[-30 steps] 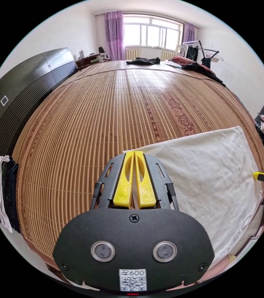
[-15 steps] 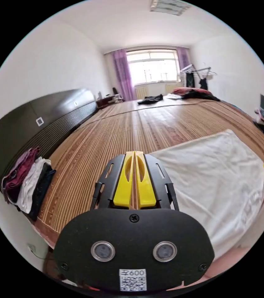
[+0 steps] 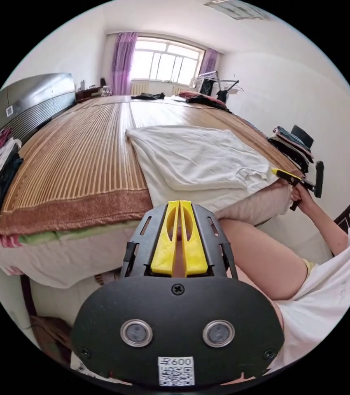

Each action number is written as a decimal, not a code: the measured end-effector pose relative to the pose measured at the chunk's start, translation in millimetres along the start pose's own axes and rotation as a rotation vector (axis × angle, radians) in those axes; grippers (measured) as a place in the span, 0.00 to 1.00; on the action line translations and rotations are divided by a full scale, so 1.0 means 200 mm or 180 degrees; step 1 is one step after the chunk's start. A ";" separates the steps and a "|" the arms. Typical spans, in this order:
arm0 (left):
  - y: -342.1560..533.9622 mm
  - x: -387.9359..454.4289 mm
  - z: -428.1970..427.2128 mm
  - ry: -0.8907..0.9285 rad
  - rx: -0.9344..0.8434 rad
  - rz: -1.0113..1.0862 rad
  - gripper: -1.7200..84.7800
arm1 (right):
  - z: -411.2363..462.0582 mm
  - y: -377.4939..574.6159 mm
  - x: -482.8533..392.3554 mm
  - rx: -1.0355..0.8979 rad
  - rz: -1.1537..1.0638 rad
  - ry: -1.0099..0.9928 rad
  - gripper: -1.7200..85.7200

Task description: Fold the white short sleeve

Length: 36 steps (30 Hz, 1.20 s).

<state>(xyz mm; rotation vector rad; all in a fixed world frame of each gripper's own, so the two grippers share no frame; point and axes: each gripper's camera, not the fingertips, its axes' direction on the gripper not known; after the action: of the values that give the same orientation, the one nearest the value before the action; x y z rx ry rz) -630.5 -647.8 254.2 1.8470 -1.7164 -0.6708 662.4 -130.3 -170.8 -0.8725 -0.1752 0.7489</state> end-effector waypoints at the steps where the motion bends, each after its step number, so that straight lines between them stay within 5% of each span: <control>1: 0.03 0.02 -0.02 -0.0011 0.0105 -0.0069 0.03 | 0.01 0.06 0.01 0.0125 -0.0039 0.0035 0.01; 8: 0.09 0.20 -0.07 -0.0150 0.0289 -0.0057 0.03 | 0.10 0.40 0.11 0.0853 -0.0131 0.0152 0.01; 20: 0.09 0.64 -0.18 -0.0855 0.0393 0.0168 0.03 | 0.33 0.53 0.41 0.0928 -0.0065 0.0215 0.01; 36: -0.02 0.82 -0.48 -0.0927 0.0537 0.0096 0.04 | 0.69 0.64 0.87 0.1055 0.0044 0.0159 0.01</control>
<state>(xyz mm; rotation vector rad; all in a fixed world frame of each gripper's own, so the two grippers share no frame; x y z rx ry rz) -551.3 -806.0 322.0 1.9058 -2.0376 -0.8395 664.9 123.5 -204.4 -0.5765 0.0008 0.7429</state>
